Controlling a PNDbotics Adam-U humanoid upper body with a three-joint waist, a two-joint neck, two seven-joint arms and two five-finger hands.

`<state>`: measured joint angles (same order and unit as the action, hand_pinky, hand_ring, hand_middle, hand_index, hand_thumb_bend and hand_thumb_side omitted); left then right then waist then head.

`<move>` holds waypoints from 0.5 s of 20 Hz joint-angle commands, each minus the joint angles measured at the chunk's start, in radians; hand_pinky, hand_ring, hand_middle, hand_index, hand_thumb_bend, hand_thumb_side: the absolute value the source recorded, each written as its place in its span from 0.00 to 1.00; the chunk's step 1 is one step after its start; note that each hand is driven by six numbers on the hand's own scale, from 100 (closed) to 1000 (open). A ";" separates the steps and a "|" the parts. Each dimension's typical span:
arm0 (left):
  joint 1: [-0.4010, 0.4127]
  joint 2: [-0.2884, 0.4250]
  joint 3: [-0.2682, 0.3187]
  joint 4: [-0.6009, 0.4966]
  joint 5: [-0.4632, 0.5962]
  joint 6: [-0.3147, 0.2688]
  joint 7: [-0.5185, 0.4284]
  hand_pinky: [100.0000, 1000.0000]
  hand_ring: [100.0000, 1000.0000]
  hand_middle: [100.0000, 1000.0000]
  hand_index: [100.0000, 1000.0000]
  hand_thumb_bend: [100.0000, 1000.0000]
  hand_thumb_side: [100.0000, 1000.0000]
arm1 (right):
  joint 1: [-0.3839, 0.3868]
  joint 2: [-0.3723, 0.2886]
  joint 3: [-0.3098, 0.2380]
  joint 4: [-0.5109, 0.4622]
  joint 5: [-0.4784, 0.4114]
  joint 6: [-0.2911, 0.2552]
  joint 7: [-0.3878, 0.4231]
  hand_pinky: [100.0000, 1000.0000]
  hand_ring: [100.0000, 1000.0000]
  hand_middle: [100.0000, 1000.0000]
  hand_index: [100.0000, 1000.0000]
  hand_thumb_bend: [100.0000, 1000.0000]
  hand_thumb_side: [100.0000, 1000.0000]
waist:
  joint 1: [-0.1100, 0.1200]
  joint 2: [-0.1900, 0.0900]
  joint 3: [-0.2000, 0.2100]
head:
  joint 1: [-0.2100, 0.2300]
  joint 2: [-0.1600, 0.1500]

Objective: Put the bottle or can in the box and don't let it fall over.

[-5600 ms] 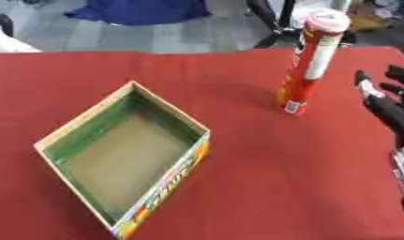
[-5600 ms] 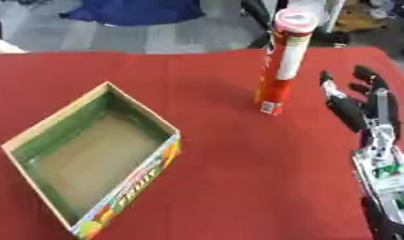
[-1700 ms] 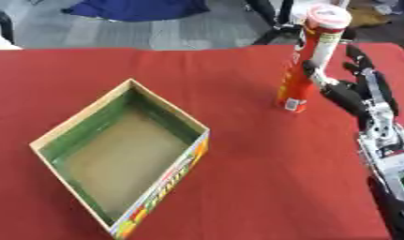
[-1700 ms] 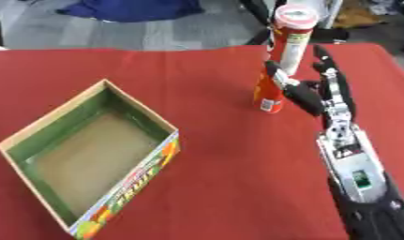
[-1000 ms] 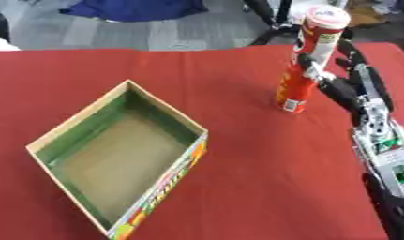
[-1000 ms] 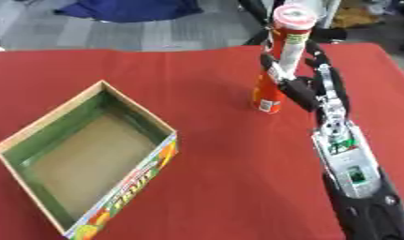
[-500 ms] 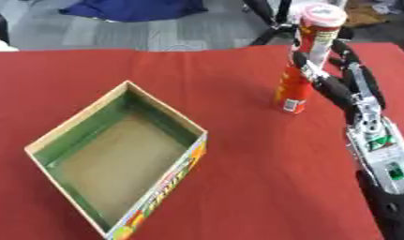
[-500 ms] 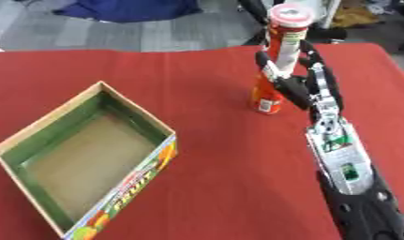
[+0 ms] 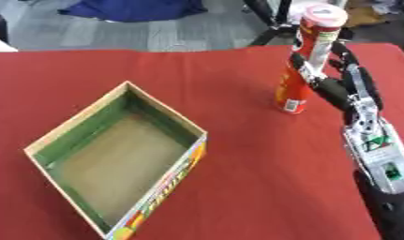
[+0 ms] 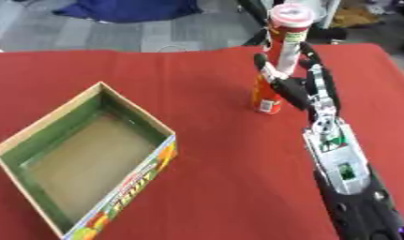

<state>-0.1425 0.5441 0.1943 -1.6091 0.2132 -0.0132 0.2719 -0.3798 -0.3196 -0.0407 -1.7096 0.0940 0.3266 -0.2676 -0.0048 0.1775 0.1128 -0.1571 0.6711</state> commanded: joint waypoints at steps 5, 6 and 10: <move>-0.013 0.021 0.006 -0.020 -0.002 -0.002 -0.003 0.80 0.85 0.75 0.77 0.19 0.85 | -0.013 -0.003 -0.010 -0.013 0.015 0.044 -0.016 0.82 1.00 1.00 1.00 0.53 0.50 | 0.005 -0.004 0.001 | -0.004 -0.013; -0.013 0.021 0.006 -0.020 -0.002 -0.002 -0.003 0.80 0.85 0.75 0.77 0.19 0.85 | -0.013 -0.002 -0.010 -0.012 0.015 0.051 -0.017 0.82 1.00 1.00 1.00 0.53 0.49 | 0.005 -0.003 0.001 | -0.004 -0.014; -0.014 0.021 0.006 -0.020 -0.002 -0.002 -0.003 0.80 0.85 0.75 0.77 0.18 0.85 | -0.015 0.003 -0.011 -0.009 0.008 0.075 -0.028 0.82 1.00 1.00 1.00 0.53 0.50 | 0.007 0.000 0.002 | -0.005 -0.016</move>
<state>-0.1442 0.5440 0.1943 -1.6093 0.2113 -0.0143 0.2704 -0.3793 -0.3075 -0.0430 -1.7095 0.1016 0.3938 -0.2918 -0.0014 0.1852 0.1129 -0.1602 0.6665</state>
